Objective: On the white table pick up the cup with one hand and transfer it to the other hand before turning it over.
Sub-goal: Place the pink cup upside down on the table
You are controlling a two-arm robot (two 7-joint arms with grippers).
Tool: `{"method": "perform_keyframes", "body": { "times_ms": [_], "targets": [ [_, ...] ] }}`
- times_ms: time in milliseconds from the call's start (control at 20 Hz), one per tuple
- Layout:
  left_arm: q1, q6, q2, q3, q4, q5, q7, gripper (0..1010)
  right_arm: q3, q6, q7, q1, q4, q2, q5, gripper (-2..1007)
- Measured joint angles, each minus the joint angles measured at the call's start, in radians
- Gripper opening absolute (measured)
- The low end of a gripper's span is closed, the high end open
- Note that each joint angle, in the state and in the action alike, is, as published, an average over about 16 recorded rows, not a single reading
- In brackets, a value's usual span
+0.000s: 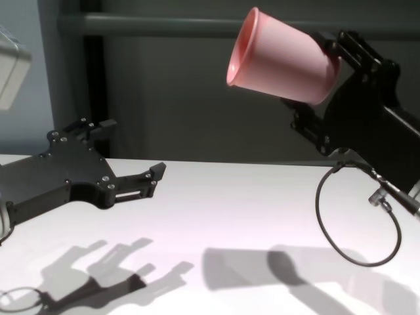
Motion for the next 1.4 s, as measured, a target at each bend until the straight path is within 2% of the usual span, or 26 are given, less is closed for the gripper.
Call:
{"method": "perform_keyframes", "body": {
  "times_ms": [350, 750, 1100, 1400],
  "targets": [
    [0.0, 0.001, 0.0, 0.0, 0.0, 0.0, 0.001, 1001, 0.002, -0.044, -0.015, -0.011, -0.02, 0.015, -0.01, 751],
    [0.001, 0.001, 0.0, 0.0, -0.001, -0.001, 0.002, 1001, 0.008, -0.144, -0.062, -0.036, -0.08, 0.054, -0.066, 751],
    [0.001, 0.002, 0.0, 0.0, -0.001, -0.001, 0.002, 1001, 0.014, -0.247, -0.144, -0.057, -0.156, 0.105, -0.162, 751],
    [0.001, 0.002, 0.0, 0.0, -0.001, -0.001, 0.002, 1001, 0.004, -0.318, -0.257, -0.065, -0.224, 0.156, -0.273, 751]
  ]
}}
